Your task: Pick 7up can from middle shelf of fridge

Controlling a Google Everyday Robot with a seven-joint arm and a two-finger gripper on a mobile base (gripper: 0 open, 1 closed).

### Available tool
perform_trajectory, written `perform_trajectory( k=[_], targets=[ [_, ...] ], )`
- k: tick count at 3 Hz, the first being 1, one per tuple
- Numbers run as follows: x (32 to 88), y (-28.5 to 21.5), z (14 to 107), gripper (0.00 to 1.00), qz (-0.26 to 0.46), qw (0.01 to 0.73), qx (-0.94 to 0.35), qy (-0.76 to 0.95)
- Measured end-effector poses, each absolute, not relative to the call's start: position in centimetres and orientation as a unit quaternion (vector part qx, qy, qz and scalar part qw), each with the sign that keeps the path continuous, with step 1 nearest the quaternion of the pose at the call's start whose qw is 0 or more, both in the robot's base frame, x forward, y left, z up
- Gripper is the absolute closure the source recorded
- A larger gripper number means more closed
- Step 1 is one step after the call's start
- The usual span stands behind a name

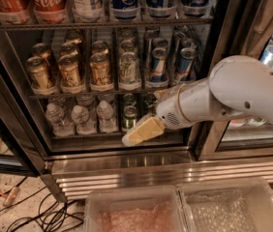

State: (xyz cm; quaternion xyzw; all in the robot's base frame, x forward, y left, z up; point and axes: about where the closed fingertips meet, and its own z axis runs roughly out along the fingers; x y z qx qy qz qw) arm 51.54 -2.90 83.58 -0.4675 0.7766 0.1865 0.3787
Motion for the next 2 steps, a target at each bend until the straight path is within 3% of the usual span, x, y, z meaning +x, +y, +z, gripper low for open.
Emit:
perform_trajectory(
  k=[2],
  targets=[
    [55.2, -1.0, 81.8, 0.0, 0.221, 0.451, -0.374, 0.78]
  ],
)
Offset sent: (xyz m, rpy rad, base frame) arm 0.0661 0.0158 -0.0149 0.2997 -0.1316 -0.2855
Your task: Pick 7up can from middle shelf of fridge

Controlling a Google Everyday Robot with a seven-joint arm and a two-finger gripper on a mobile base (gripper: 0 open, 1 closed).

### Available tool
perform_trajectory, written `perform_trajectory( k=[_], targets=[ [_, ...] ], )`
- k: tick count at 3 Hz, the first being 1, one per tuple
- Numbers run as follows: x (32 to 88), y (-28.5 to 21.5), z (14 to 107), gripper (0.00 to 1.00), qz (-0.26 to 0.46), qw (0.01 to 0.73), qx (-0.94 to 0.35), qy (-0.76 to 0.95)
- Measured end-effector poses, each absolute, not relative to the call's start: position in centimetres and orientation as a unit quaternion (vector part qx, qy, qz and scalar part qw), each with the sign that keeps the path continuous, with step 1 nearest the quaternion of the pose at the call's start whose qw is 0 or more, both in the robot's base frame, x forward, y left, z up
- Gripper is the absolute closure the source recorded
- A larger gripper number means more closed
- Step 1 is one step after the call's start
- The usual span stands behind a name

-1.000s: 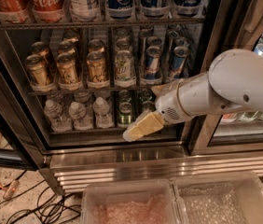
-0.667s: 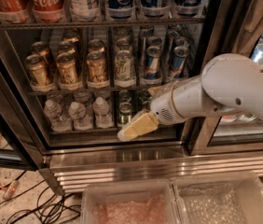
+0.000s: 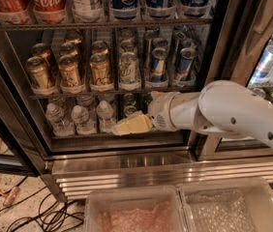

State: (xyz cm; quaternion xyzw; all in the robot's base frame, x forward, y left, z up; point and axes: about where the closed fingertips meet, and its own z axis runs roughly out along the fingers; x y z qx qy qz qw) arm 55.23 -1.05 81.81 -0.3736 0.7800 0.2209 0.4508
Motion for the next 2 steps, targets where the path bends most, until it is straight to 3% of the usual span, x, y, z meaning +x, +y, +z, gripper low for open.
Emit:
perform_trajectory(
  k=[2],
  targets=[
    [58.9, 0.3, 81.4, 0.0, 0.206, 0.514, -0.295, 0.779]
  ],
)
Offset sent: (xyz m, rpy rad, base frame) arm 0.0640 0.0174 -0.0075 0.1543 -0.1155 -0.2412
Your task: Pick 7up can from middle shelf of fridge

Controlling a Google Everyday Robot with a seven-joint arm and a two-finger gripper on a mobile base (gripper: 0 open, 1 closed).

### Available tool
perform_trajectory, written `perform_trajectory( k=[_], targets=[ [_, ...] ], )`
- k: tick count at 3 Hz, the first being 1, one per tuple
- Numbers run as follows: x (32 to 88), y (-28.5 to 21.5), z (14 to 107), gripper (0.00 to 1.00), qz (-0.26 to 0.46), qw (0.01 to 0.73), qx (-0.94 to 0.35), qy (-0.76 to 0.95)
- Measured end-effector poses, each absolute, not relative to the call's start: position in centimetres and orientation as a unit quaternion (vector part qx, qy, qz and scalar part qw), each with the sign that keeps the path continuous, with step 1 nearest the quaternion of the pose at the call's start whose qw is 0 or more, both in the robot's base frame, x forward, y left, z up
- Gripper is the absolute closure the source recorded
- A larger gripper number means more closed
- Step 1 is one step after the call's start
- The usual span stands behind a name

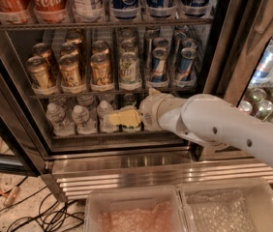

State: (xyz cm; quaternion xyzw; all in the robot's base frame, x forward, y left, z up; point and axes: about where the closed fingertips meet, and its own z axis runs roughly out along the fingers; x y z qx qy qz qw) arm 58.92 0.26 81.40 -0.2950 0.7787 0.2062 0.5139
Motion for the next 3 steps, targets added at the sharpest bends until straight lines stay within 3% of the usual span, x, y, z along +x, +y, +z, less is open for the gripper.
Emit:
perform_trajectory(
  k=[3],
  targets=[
    [60.4, -0.7, 80.6, 0.0, 0.207, 0.565, -0.247, 0.76]
  ],
)
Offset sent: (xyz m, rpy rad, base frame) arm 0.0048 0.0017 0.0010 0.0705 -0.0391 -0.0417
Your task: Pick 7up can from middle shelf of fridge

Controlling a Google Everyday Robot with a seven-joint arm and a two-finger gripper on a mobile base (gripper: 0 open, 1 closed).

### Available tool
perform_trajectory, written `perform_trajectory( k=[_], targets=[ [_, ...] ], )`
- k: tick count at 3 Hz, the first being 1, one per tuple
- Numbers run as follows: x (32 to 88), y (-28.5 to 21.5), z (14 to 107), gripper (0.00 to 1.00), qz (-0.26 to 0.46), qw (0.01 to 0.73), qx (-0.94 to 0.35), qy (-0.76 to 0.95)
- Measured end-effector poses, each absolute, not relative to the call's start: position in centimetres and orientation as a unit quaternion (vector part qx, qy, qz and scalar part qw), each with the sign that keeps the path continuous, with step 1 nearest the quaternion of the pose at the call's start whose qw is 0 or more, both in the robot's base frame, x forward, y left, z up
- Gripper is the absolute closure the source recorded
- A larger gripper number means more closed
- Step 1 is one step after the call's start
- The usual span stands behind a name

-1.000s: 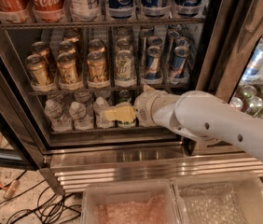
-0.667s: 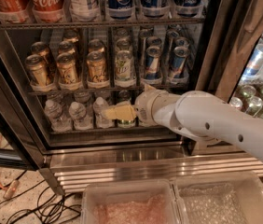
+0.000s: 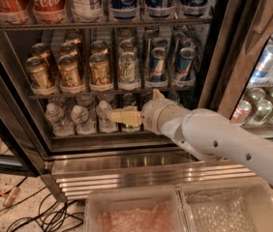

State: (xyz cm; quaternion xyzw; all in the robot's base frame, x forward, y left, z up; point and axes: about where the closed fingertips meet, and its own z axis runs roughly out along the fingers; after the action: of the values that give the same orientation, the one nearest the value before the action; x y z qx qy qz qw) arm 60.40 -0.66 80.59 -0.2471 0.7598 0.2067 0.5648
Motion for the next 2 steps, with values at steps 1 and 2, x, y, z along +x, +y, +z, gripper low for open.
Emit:
perform_trajectory(
  k=[1, 2],
  targets=[
    [61.5, 1.4, 79.8, 0.0, 0.223, 0.603, -0.206, 0.738],
    [62.8, 3.3, 80.8, 0.0, 0.22, 0.647, -0.177, 0.708]
  ],
)
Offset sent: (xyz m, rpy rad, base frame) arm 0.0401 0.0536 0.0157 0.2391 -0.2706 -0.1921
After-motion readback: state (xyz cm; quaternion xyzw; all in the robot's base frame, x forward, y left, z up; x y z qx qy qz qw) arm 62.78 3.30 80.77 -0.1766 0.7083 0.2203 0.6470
